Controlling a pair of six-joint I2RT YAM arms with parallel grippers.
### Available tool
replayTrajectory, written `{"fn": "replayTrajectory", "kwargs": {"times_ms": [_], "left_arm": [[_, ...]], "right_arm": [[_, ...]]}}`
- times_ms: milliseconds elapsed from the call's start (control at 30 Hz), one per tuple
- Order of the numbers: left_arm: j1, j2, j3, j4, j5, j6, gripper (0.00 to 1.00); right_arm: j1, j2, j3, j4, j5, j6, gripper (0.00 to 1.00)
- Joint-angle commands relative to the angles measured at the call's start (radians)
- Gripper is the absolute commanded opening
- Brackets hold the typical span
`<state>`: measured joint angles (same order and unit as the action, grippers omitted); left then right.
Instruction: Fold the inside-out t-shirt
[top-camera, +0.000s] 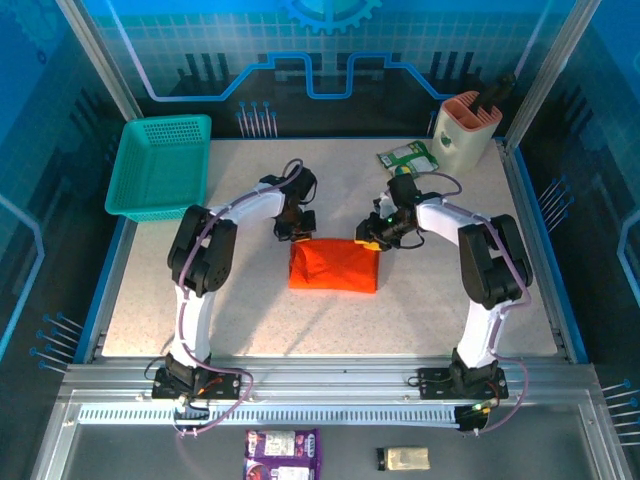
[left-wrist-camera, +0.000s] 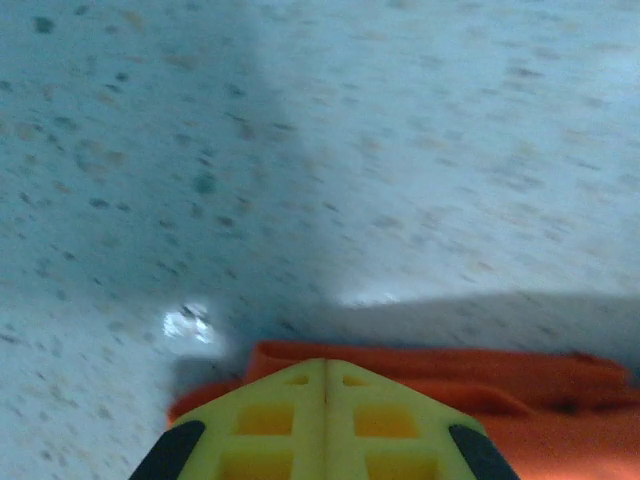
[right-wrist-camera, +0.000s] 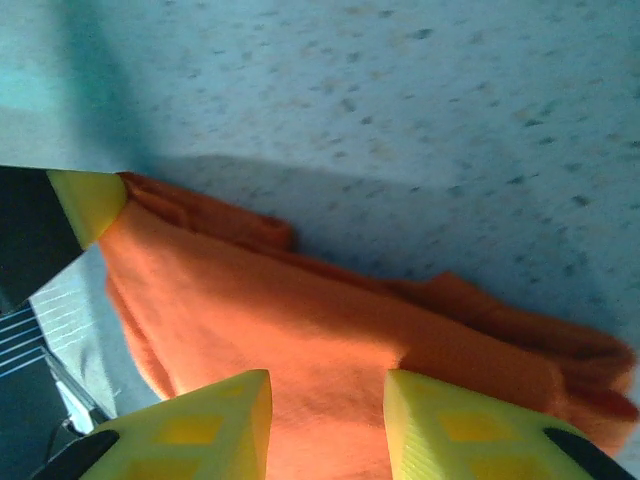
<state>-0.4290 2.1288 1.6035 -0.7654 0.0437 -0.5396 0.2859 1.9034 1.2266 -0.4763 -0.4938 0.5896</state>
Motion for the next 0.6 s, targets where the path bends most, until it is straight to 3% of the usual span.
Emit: {"fn": "replayTrajectory", "kwargs": {"times_ms": [0,233,567], "left_arm": [[-0.002,0.025,0.020,-0.038,-0.065,0.038,0.03],[-0.001,0.057,0.013,-0.036,-0.133,0.048,0.01],[0.000,-0.150,0.066,-0.084,-0.119,0.068,0.04]], "right_arm": [[-0.024,0.041,0.029,-0.051,0.040,-0.042,0.36],[-0.032,0.027,0.024,-0.066,0.071,-0.064,0.35],[-0.038,-0.179,0.002,-0.219,0.101,-0.163,0.44]]}}
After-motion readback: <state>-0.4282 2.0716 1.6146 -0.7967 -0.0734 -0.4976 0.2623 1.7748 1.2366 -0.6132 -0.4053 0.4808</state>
